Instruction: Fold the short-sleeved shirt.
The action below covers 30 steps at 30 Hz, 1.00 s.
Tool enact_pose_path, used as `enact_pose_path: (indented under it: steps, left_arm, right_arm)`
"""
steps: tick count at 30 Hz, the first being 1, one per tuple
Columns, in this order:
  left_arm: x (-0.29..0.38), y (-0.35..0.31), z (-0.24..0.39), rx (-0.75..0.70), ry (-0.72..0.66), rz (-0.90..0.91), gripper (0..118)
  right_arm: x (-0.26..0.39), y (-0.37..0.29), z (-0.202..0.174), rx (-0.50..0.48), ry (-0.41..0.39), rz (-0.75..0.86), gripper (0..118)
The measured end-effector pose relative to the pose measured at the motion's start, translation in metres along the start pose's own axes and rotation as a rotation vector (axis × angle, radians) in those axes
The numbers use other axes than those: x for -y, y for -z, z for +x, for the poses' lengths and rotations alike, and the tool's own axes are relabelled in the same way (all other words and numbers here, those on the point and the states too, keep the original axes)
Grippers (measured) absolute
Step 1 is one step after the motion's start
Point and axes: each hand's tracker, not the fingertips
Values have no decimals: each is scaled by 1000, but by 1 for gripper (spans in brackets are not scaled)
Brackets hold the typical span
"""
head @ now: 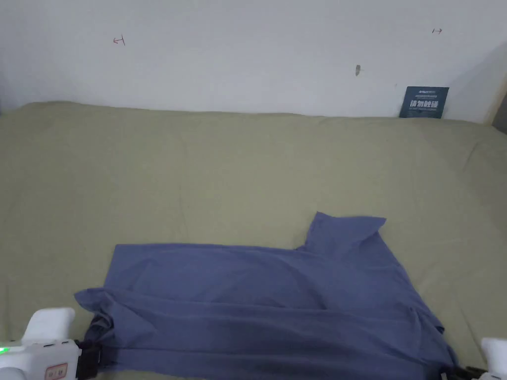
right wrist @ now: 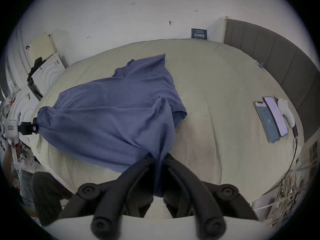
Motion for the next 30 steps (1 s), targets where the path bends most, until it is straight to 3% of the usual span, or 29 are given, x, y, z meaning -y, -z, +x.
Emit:
enact_pose_path:
  steps: [8,9,10,11,12,13,14,17,18,19,20,21,22,23,28,29,30]
  left_arm:
    - [27,-5,-9,0,-29,-25,12]
    - [26,-6,-9,8,-31,-22,27]
    - [25,-6,-10,22,-23,-19,73]
    - [23,-8,-11,24,-16,-14,105]
    - [20,-10,-12,12,-4,-14,116]
    - [15,-15,-14,8,-5,12,116]
    - [8,-22,-16,5,-7,45,116]
    - [-22,-32,-22,12,-35,92,114]
    - [-33,-32,-22,1,-35,103,108]
    - [-44,-29,-21,-14,-23,118,79]
    - [-56,-26,-20,-23,-13,126,51]
    - [-67,-21,-20,-20,-9,131,35]
    - [-81,-14,-20,-27,-10,141,35]
    - [-93,-4,-20,-41,-13,152,0]
    - [-151,51,-24,-25,-14,124,2]
    - [-159,67,-24,-38,0,104,13]
    - [-166,80,-25,-49,4,84,39]
  right_arm:
    - [28,-2,-3,-13,14,-31,9]
    - [27,-1,-3,-13,18,-32,20]
    - [26,-1,-3,-7,25,-33,61]
    - [21,-2,-1,-1,31,-35,98]
    - [17,-3,2,2,34,-39,118]
    - [15,-5,4,2,38,-35,111]
    - [9,-12,7,-5,57,94,108]
    - [-22,-10,5,-6,50,45,104]
    - [-32,-7,5,-10,53,60,90]
    - [-37,-3,3,-10,48,65,47]
    - [-46,1,2,-3,46,79,19]
    - [-54,5,1,-5,49,89,6]
    - [-65,12,-1,0,50,97,6]
    - [-75,17,-3,15,46,126,0]
    - [-115,53,-2,9,49,123,0]
    - [-121,61,-1,11,47,119,0]
    - [-125,68,-1,14,47,115,0]
